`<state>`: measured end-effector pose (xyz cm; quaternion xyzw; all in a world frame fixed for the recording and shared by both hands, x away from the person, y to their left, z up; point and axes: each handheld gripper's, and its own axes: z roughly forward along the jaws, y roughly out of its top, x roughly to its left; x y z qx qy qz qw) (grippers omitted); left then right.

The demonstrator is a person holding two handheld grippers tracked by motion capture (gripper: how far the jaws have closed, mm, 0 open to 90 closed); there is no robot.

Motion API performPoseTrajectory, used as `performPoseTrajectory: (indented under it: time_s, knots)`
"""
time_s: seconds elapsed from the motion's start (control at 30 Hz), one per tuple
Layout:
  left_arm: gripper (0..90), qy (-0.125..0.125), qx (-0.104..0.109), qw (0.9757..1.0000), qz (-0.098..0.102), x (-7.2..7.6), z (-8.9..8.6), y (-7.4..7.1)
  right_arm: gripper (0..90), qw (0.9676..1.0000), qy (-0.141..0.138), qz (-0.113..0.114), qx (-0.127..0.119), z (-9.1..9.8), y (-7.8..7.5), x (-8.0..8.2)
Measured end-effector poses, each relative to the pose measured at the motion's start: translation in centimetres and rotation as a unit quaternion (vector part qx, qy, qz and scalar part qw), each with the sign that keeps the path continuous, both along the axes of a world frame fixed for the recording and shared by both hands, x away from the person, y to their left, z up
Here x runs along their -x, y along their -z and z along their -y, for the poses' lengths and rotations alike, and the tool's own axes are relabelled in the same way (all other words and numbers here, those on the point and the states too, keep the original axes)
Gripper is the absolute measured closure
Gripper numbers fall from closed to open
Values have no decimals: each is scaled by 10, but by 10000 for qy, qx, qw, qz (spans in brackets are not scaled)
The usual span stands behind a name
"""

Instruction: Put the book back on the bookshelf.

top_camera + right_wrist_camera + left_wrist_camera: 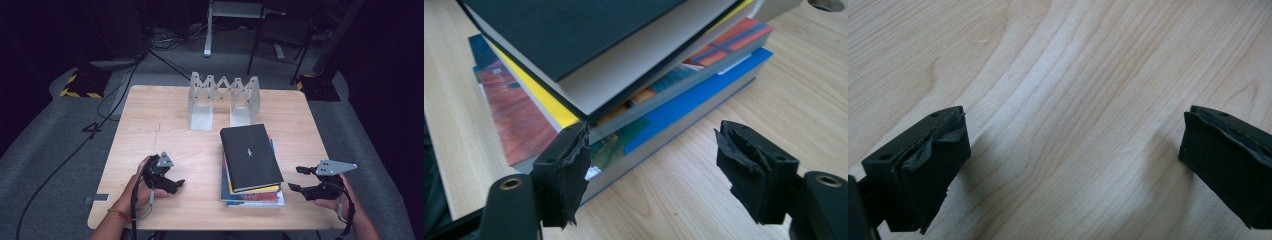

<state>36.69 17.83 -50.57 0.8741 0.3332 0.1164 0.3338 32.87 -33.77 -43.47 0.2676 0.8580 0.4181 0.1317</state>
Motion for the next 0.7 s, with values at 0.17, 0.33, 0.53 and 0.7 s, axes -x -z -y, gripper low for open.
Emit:
performPoseTrajectory:
  time_s: [0.17, 0.33, 0.53, 0.7]
  knots:
    - [1, 1, -2, 10000, -1, 0, 3, 0, 285, 9998, -119, 65, -170, -6, -7, 5]
    - [1, 89, -11, 10000, 12, -2, 8, 0, 261, 9992, -220, 111, -319, -21, -15, 9]
    - [5, 22, -24, 10000, 18, -2, 11, 0, 254, 9987, -297, 145, -384, -34, -22, 9]
    - [117, 19, 56, 10000, 37, -5, 16, -4, 250, 9992, -223, -2, -342, -46, -19, -1]
